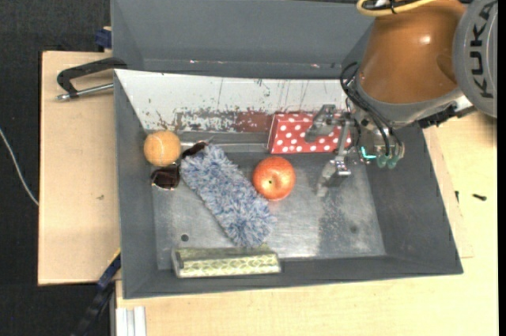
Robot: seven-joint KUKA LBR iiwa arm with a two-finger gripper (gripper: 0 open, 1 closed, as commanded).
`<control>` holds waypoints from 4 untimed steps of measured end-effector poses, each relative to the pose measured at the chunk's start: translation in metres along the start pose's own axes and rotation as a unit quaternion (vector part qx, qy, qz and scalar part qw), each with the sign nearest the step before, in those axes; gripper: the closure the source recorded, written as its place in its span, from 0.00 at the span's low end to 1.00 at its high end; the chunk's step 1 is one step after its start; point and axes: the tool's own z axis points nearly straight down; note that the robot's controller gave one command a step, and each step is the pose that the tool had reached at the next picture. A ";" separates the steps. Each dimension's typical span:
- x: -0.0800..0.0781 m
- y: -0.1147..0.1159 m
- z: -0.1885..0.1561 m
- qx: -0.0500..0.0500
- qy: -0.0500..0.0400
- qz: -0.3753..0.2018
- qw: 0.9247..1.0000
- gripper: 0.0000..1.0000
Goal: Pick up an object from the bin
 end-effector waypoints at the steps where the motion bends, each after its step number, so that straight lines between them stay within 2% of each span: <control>1: 0.000 0.000 0.000 0.000 -0.001 0.000 1.000 0.00; 2: 0.008 0.058 0.075 -0.001 0.000 0.079 0.997 1.00; 3: 0.008 0.058 0.075 0.000 0.000 0.079 0.997 1.00; 4: 0.011 0.098 0.084 0.000 0.000 0.090 0.996 1.00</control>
Offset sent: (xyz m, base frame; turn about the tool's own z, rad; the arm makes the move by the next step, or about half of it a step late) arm -0.0082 0.0570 -0.0760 0.1605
